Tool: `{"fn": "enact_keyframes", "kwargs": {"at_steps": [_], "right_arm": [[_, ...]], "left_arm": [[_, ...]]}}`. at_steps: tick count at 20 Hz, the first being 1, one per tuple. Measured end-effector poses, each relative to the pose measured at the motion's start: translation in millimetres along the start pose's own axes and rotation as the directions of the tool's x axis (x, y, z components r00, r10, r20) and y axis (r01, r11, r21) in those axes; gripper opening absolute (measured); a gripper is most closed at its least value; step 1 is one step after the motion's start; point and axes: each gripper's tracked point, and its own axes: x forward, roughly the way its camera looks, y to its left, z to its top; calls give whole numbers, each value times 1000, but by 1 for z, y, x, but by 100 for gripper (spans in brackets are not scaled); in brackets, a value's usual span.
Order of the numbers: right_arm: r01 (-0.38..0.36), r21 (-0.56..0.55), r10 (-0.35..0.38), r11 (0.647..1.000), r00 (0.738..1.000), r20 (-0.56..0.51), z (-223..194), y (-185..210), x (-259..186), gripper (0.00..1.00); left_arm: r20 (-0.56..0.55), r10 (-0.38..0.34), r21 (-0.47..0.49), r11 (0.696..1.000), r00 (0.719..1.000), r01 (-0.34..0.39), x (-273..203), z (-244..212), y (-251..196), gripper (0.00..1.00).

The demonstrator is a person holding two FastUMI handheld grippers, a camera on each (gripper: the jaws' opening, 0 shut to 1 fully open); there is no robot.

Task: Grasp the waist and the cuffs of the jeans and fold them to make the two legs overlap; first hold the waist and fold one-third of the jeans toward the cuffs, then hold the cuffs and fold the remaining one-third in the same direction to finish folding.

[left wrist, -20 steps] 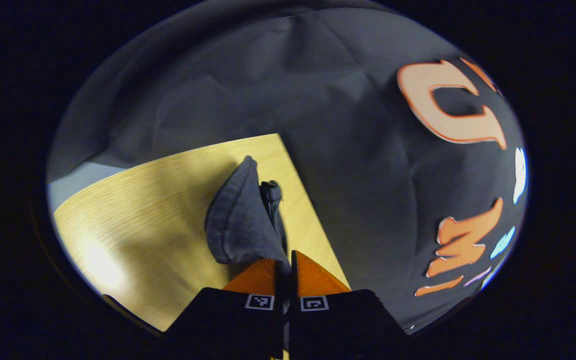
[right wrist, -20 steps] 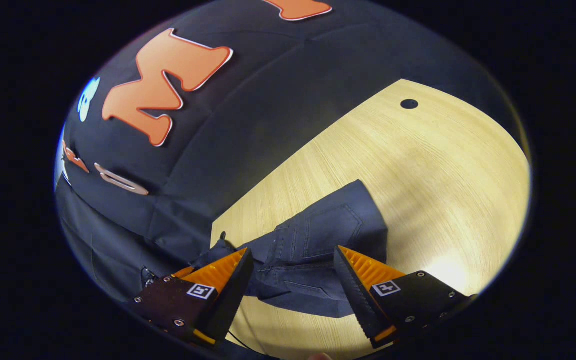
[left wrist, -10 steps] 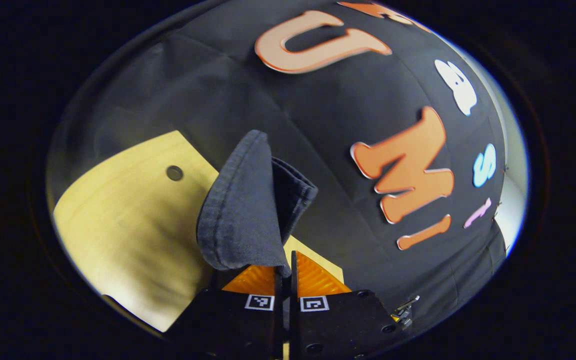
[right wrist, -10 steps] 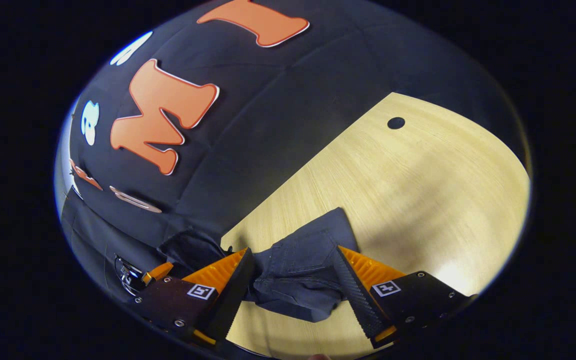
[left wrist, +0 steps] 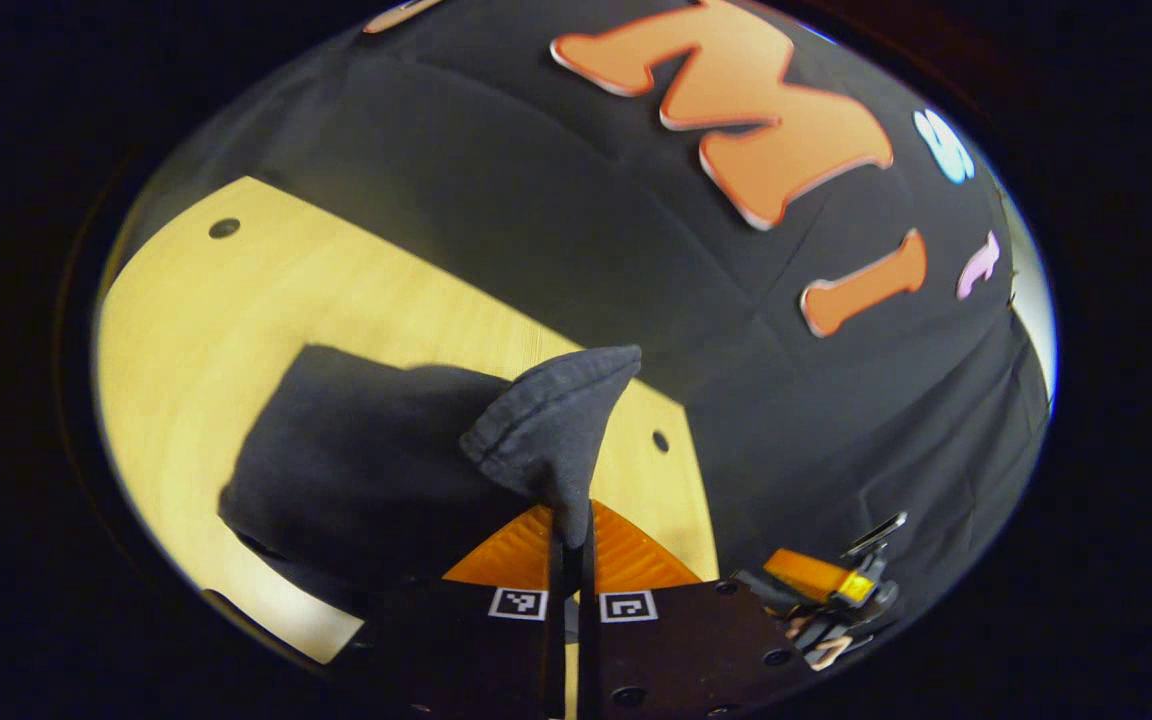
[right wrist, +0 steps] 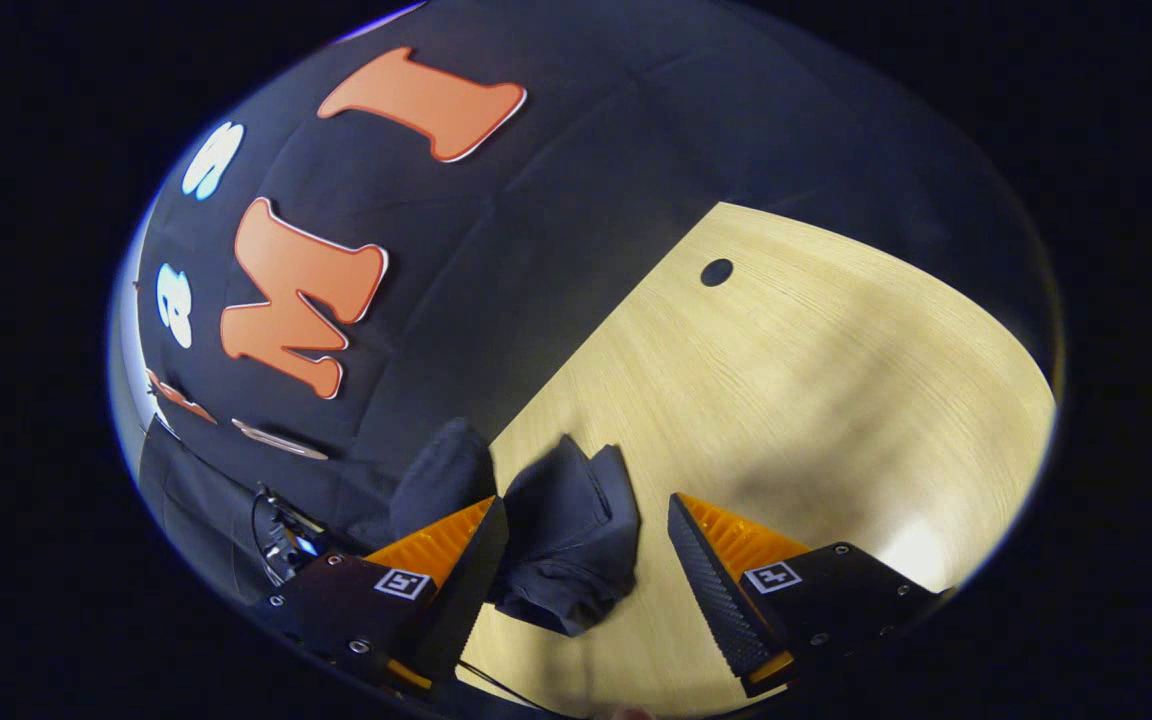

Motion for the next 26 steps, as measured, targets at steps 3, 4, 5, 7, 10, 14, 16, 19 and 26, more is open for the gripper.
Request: {"fn": "enact_keyframes", "kwargs": {"at_steps": [3,4,5,7,10,14,16,19,26], "right_arm": [[15,-16,-15,1000,1000,-18,-4,-12,-4,98],[15,-22,-15,1000,1000,-26,-5,-15,-5,98],[12,-29,-13,999,999,-38,-8,-16,-7,98],[10,-47,-13,999,998,-59,-14,-17,-8,98],[-5,-69,-1,998,995,-95,-26,-15,-10,98],[-36,-80,25,996,991,-129,-35,-4,-9,98],[-44,-85,32,995,991,-132,-37,2,-10,98],[-45,-82,35,996,992,-118,-39,13,-9,98],[25,-224,-12,974,998,62,-27,67,-15,98]], "left_arm": [[-52,90,31,996,995,-89,16,-42,-9,5],[-61,114,28,993,992,-113,15,-50,-8,5],[-63,136,25,991,989,-134,15,-57,-9,5],[-60,162,32,987,985,-161,17,-68,-7,5],[-57,123,48,992,991,-120,31,-86,-14,12],[-59,48,80,996,997,-43,9,-100,-47,99],[-66,9,108,994,998,-2,-7,-107,-65,98],[-40,-10,153,988,999,16,-46,-105,-75,98],[120,-42,230,973,992,13,-136,-34,-62,98]]}}
